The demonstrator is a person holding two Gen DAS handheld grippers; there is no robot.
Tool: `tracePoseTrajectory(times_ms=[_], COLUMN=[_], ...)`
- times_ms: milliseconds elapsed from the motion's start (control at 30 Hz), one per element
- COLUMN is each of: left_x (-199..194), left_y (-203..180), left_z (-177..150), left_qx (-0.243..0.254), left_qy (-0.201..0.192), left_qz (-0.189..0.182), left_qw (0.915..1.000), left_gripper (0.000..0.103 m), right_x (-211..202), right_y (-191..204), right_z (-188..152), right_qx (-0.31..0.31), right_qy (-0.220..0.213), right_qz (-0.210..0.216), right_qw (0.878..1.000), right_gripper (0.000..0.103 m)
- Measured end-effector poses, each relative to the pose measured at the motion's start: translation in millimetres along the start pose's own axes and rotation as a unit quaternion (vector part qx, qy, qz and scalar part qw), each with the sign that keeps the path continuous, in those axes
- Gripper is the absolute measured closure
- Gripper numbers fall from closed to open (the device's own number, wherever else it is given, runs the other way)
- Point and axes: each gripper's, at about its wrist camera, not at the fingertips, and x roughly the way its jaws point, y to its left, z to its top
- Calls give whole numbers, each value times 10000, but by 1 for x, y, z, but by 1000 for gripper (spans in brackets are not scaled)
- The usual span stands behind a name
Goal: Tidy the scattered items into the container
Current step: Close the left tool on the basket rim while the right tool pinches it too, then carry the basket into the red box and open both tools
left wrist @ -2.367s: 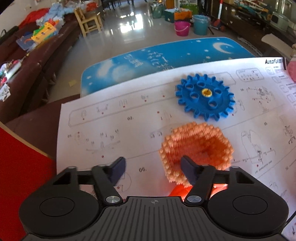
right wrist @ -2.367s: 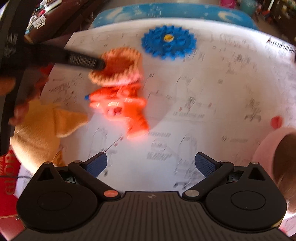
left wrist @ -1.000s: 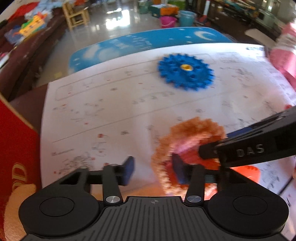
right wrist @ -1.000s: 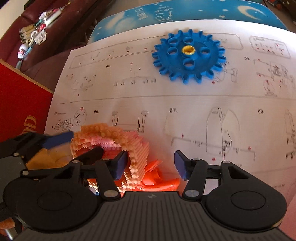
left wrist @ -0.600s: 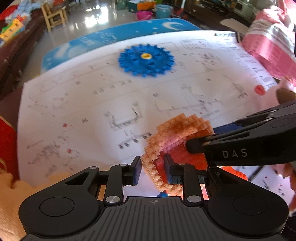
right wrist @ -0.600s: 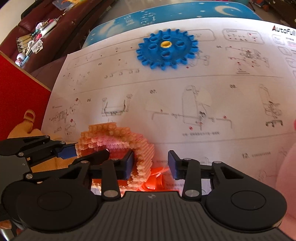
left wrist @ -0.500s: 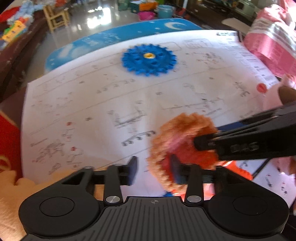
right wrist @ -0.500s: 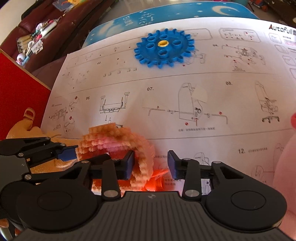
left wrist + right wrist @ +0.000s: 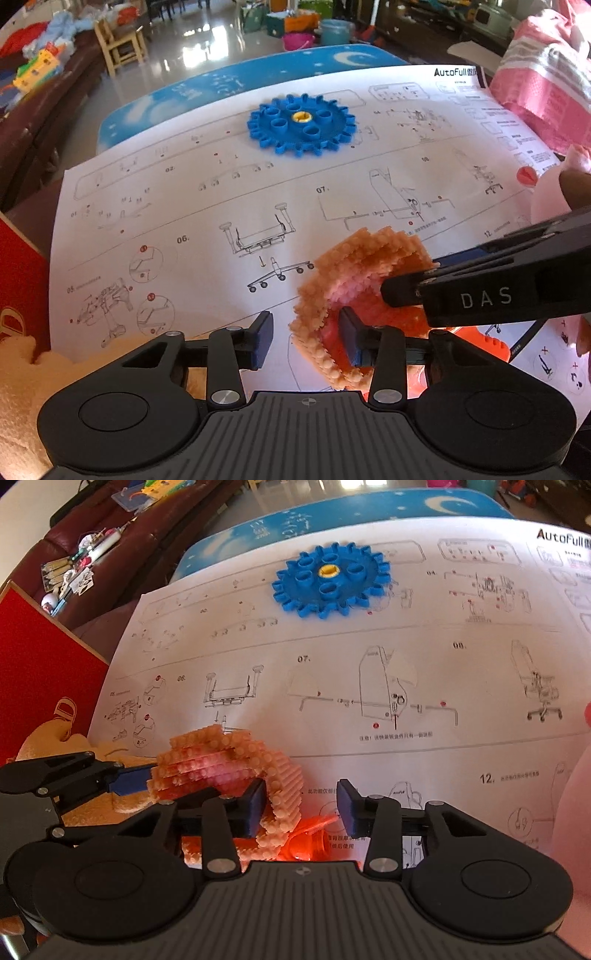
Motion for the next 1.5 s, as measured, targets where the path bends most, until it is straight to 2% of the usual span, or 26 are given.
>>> tracePoseTrajectory(times_ms=[33, 133, 167, 200, 233, 267, 300, 333, 367, 400, 433, 467, 500, 633, 733, 800, 1200, 1300, 1500], left_x=[-1, -3, -4, -3, -3, -3, -1, 0, 0, 1, 1, 1, 2, -4, -13, -21, -86, -116, -189], left_y=[0, -4, -6, -8, -10, -11, -11, -7, -2, 3, 8, 13, 14, 10, 13, 12, 13, 26, 76], left_z=[0, -3, -4, -5, -6, -6, -7, -8, -7, -5, -4, -2, -1, -4, -4, -2, 9, 10, 7], left_qx=[-16, 63, 121, 198, 237, 291, 351, 349, 248, 88, -73, -222, -330, -301, -415, -353, -439, -623, -968], left_qy=[7, 7, -16, -24, -26, -43, -53, -34, 15, 92, 157, 216, 271, 246, 194, 119, -425, -729, -1433], left_qz=[-52, 35, 74, 157, 282, 504, 707, 719, 617, 485, 286, 16, -180, -145, -260, -184, 210, 483, 1145], left_qw=[10000, 10000, 9999, 9997, 9993, 9983, 9969, 9968, 9978, 9987, 9994, 9995, 9989, 9991, 9986, 9991, 9979, 9942, 9783], left_gripper=[82, 83, 80, 59, 50, 31, 22, 23, 28, 41, 48, 70, 82, 82, 82, 82, 82, 82, 82], right_x=[0, -2, -1, -1, 0, 1, 1, 2, 3, 4, 5, 6, 7, 6, 0, -5, -55, -71, -105], right_y=[-1, 0, 2, 5, 7, 10, 12, 13, 13, 13, 13, 13, 15, 25, 22, 23, 55, 77, 150], right_z=[-1, 0, 0, 1, 1, 1, 1, 2, 2, 2, 2, 3, 4, 6, 4, 4, 11, 16, 34], right_qx=[46, 74, 7, -72, -132, -180, -212, -230, -239, -239, -223, -204, -216, -320, -254, -197, -553, -766, -1454], right_qy=[-4, -5, 12, 22, 1, -12, -29, -25, -5, -9, -14, -12, -3, 61, 65, 40, -479, -695, -1228], right_qz=[28, 24, 42, 50, 52, 50, 43, 37, 44, 72, 90, 99, 66, -79, 44, 110, 80, 120, 500], right_qw=[10000, 10000, 10000, 10000, 9999, 9998, 9998, 9997, 9997, 9997, 9997, 9997, 9997, 9994, 9996, 9997, 9973, 9946, 9804], right_gripper=[55, 60, 65, 69, 71, 73, 74, 75, 75, 75, 75, 75, 78, 78, 78, 78, 78, 78, 78])
